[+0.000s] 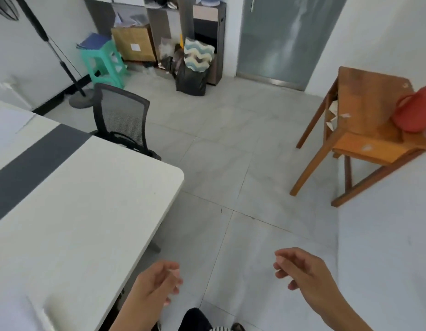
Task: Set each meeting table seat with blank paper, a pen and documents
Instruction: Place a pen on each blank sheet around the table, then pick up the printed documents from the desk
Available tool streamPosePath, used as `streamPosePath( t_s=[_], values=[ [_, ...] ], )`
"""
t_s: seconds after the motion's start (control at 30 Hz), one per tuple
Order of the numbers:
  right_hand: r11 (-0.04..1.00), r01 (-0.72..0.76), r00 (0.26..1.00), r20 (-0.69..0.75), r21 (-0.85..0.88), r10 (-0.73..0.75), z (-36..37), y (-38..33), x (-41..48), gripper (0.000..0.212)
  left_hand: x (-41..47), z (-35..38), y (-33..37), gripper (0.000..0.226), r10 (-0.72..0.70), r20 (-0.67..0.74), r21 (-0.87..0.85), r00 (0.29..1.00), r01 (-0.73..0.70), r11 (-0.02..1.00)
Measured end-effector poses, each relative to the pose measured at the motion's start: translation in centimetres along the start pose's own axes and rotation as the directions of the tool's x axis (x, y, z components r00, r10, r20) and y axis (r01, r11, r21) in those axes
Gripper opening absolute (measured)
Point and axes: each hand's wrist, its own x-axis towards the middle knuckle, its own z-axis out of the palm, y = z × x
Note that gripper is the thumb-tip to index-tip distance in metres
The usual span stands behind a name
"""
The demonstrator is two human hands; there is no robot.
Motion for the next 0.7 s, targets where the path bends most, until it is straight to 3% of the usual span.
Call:
streamPosePath(
  t_s=[0.23, 0.37, 0.7],
  values=[
    [0.999, 0.009, 0.999, -0.053, 0.033, -0.007, -3.0, -4.5, 10.3, 0.01, 11.3, 0.5, 5.9, 0.01, 0.025, -0.047, -0.061, 0.999, -0.028, 0.998],
    [0.999, 0.039, 0.995, -0.088, 0.016, -0.037, -3.8, -9.9, 17.7, 0.011, 19.6, 0.1, 10.5, 0.017, 0.038, -0.043, -0.112, 0.998, -0.042, 0.993],
    [0.996, 0.084, 0.993, -0.089, 0.021, -0.082, -3.8, -23.1, 33.5, 0.012, 36.6, -4.3, 23.7, 0.008, 0.119, -0.011, -0.12, 0.993, -0.119, 0.986]
  ],
)
